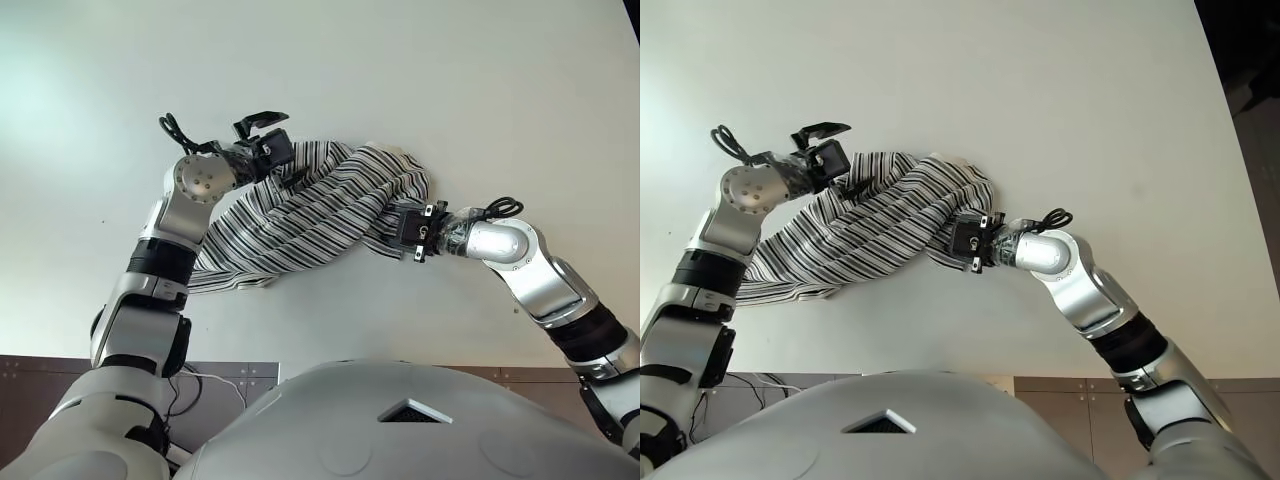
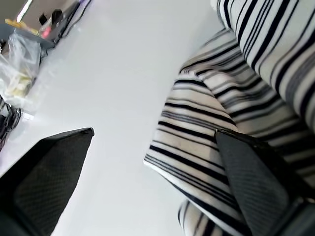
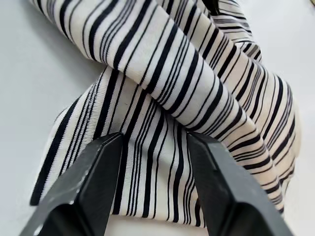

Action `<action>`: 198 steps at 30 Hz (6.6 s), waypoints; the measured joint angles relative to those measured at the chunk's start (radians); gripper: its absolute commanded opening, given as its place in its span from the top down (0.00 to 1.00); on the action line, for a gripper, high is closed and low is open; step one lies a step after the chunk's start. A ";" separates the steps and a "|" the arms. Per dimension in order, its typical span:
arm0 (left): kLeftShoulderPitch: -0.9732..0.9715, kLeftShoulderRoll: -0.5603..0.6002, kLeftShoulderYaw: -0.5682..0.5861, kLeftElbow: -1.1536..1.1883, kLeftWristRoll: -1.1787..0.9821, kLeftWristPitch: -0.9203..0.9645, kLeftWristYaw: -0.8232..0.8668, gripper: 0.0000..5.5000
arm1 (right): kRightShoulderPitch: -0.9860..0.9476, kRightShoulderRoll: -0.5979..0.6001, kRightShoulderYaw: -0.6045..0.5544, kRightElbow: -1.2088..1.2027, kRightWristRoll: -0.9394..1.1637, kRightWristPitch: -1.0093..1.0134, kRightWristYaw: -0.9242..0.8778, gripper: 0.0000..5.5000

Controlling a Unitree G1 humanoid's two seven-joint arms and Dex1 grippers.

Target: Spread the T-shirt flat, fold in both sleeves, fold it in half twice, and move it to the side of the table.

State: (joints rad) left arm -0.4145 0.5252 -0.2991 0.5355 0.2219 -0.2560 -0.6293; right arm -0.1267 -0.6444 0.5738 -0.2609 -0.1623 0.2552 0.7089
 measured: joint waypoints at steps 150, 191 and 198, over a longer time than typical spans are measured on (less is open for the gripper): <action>0.726 0.505 0.120 -0.832 -0.108 0.049 -0.237 0.18 | -0.650 0.772 -0.480 1.137 0.207 0.294 -0.955 0.57; 0.459 0.228 0.072 -0.717 0.084 0.258 0.003 0.18 | 0.172 0.224 0.013 -0.260 -0.105 0.431 -0.400 0.57; 0.423 0.216 0.101 -0.882 0.070 0.348 -0.054 0.18 | 0.200 0.246 0.031 -0.195 -0.150 0.395 -0.420 0.57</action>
State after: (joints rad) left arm 0.0087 0.7412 -0.1979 -0.3462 0.2918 0.0922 -0.6833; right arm 0.0731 -0.3980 0.6053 -0.4555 -0.3125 0.6500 0.2893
